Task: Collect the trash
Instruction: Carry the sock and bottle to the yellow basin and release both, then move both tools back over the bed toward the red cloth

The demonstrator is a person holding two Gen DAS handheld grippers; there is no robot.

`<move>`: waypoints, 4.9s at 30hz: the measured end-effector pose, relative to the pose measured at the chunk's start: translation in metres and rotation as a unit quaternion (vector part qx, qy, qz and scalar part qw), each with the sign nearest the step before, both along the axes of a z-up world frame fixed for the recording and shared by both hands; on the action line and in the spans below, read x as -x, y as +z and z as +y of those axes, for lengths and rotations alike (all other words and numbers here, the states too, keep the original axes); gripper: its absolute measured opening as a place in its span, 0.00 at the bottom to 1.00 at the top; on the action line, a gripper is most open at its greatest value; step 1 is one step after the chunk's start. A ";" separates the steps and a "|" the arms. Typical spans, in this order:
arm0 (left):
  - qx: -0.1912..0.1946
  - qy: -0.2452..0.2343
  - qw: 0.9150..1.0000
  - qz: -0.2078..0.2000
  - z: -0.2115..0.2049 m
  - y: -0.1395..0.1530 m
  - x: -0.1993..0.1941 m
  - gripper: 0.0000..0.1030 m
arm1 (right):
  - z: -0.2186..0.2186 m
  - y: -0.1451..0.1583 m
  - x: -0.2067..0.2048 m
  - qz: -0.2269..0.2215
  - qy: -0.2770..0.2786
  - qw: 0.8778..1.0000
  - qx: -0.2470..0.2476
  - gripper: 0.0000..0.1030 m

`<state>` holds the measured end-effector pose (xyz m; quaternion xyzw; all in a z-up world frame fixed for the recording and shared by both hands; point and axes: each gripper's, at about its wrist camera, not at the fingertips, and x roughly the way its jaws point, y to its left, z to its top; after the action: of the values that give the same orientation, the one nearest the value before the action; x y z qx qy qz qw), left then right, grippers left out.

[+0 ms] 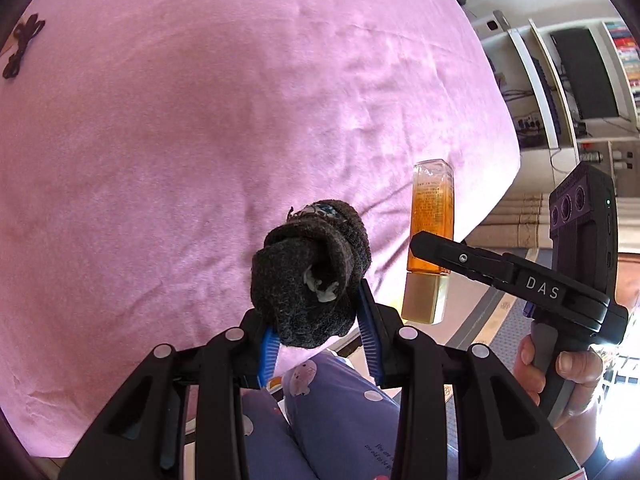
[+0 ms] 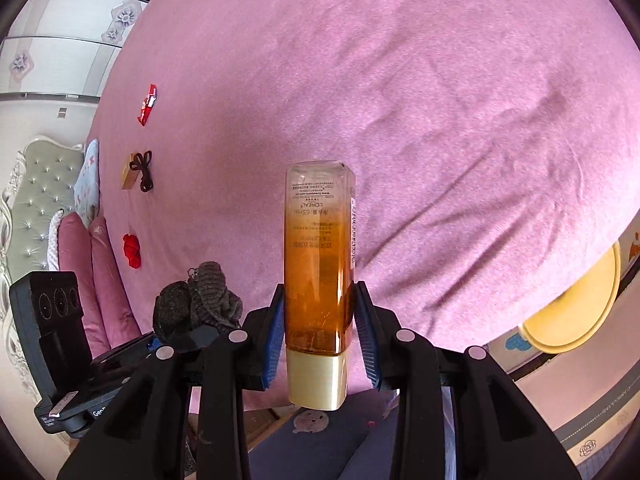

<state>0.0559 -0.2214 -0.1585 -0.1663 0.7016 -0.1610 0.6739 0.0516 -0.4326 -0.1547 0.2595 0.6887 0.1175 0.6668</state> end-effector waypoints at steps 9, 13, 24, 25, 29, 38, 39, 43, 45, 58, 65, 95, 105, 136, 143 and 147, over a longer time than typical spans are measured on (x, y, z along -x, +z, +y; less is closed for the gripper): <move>-0.007 -0.083 0.997 0.001 -0.113 0.013 0.023 0.34 | -0.117 0.021 0.053 -0.009 -0.061 0.998 0.011 0.32; -0.004 -0.110 0.994 0.004 -0.173 0.015 0.030 0.35 | -0.171 0.021 0.075 -0.005 -0.079 0.997 0.023 0.32; -0.024 -0.215 0.976 0.024 -0.313 -0.005 0.049 0.35 | -0.289 0.001 0.131 0.021 -0.138 0.990 0.032 0.32; -0.025 -0.221 0.974 0.027 -0.322 -0.008 0.050 0.35 | -0.298 -0.002 0.136 0.024 -0.143 0.989 0.031 0.32; -0.036 -0.250 0.967 0.035 -0.355 -0.021 0.055 0.35 | -0.320 -0.013 0.148 0.035 -0.160 0.986 0.027 0.32; -0.051 -0.287 0.955 0.048 -0.386 -0.036 0.060 0.35 | -0.342 -0.024 0.156 0.042 -0.165 0.985 0.021 0.32; -0.052 -0.289 0.955 0.049 -0.386 -0.037 0.061 0.35 | -0.342 -0.024 0.155 0.043 -0.163 0.985 0.021 0.32; -0.042 -0.295 0.953 0.058 -0.390 -0.038 0.061 0.42 | -0.342 -0.026 0.155 0.049 -0.162 0.985 0.016 0.33; -0.047 -0.300 0.951 0.057 -0.392 -0.040 0.062 0.64 | -0.345 -0.027 0.155 0.050 -0.170 0.984 0.017 0.40; -0.090 -0.317 0.943 0.052 -0.397 -0.045 0.065 0.70 | -0.348 -0.025 0.145 0.051 -0.149 0.987 0.025 0.44; -0.086 -0.304 0.948 0.043 -0.397 -0.037 0.056 0.70 | -0.344 -0.025 0.139 0.050 -0.134 0.989 0.024 0.44; -0.046 -0.139 0.989 -0.005 -0.238 0.011 0.041 0.71 | -0.183 0.025 0.063 0.003 0.017 0.999 0.033 0.43; -0.058 -0.035 0.997 -0.037 -0.057 0.034 0.021 0.71 | -0.011 0.049 0.019 -0.032 0.084 0.996 0.021 0.43; -0.089 0.282 0.954 -0.054 0.325 0.030 -0.007 0.72 | 0.375 0.046 -0.113 -0.082 0.298 0.951 -0.013 0.43; -0.101 0.277 0.954 -0.045 0.406 0.008 -0.018 0.72 | 0.433 0.018 -0.137 -0.077 0.276 0.958 -0.006 0.43; -0.114 0.276 0.953 -0.045 0.451 -0.010 -0.026 0.72 | 0.462 -0.002 -0.154 -0.072 0.264 0.962 -0.003 0.43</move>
<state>0.0816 0.2293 -0.1688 -0.2684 0.6112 0.1052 0.7371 0.2056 0.0291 -0.1569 0.0614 0.6822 0.3094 0.6596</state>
